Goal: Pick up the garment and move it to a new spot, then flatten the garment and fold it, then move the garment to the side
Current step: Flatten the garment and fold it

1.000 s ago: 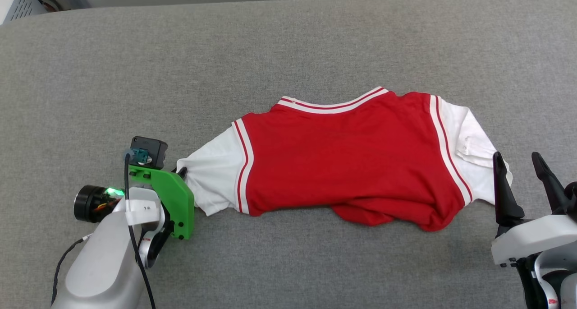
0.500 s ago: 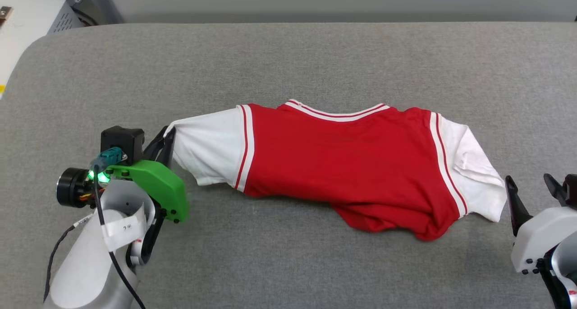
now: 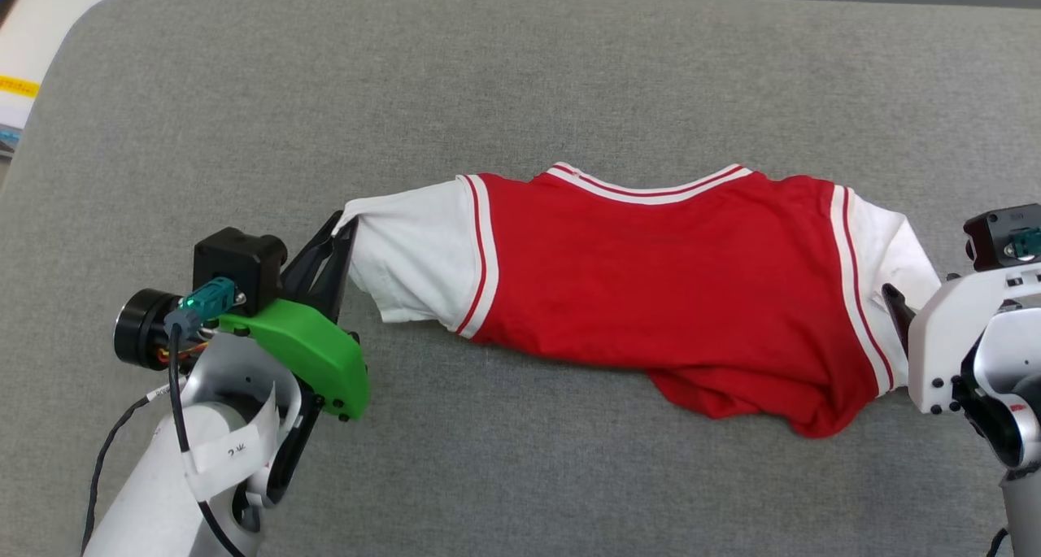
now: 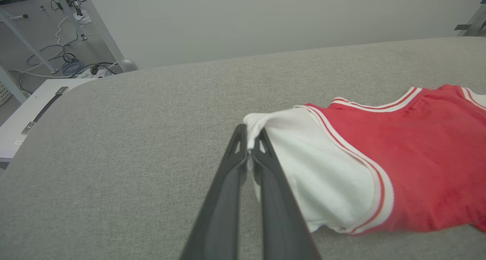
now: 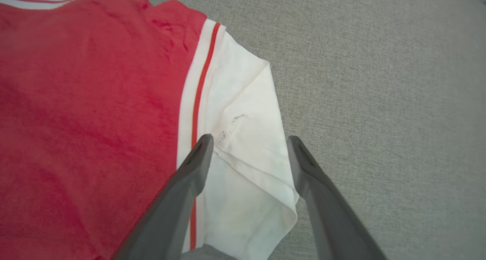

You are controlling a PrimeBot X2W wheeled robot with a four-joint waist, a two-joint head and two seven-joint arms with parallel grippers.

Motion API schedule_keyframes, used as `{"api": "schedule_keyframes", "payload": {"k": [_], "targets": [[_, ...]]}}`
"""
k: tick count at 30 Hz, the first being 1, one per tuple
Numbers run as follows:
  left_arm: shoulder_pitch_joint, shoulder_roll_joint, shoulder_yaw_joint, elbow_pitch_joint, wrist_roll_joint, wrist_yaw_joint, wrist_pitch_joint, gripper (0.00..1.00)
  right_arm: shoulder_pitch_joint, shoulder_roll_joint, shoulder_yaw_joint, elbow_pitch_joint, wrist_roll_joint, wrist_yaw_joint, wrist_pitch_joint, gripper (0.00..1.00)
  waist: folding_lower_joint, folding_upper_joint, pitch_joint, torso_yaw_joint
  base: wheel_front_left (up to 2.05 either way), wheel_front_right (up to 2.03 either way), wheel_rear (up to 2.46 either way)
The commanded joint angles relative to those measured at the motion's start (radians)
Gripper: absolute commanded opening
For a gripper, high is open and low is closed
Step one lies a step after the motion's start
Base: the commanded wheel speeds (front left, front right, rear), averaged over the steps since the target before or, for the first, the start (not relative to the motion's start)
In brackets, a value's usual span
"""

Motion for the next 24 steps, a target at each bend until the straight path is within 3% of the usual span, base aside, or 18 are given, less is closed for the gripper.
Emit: {"api": "schedule_keyframes", "payload": {"k": [1,17,18,19,20,21,24], "targets": [[0.006,0.003,-0.003,-0.006,-0.004,0.006,0.004,0.0,-0.029,-0.007,0.005,0.02,0.009,-0.001,0.012,1.0,0.0,0.0,0.028,0.021,0.0,0.0,0.0],[-0.007,0.003,-0.011,-0.007,-0.011,0.006,-0.01,0.0,-0.144,-0.033,-0.049,0.235,-0.017,-0.001,0.021,1.0,0.0,0.0,0.075,0.046,0.0,0.0,0.0],[-0.008,0.002,-0.012,-0.005,-0.011,0.005,-0.011,0.0,-0.144,-0.028,-0.05,0.243,-0.01,-0.001,0.027,0.95,0.0,0.0,0.076,0.047,0.0,0.0,0.0],[-0.009,0.001,-0.013,-0.002,-0.012,0.005,-0.012,0.0,-0.143,-0.02,-0.053,0.253,0.003,-0.001,0.038,0.49,0.0,0.0,0.077,0.047,0.0,0.0,0.0],[-0.01,0.001,-0.014,0.002,-0.013,0.004,-0.014,0.0,-0.142,-0.017,-0.052,0.26,0.012,-0.001,0.046,0.12,0.0,0.0,0.078,0.047,0.0,0.0,0.0],[-0.012,0.0,-0.015,0.006,-0.015,0.003,-0.016,0.0,-0.139,-0.02,-0.044,0.264,0.017,-0.001,0.052,0.0,0.0,0.0,0.078,0.048,0.0,0.0,0.0],[-0.014,-0.001,-0.015,0.024,-0.019,0.0,-0.024,0.0,-0.136,-0.032,-0.036,0.266,0.024,-0.001,0.046,0.0,0.0,0.0,0.073,0.046,0.0,0.0,0.0]]}}
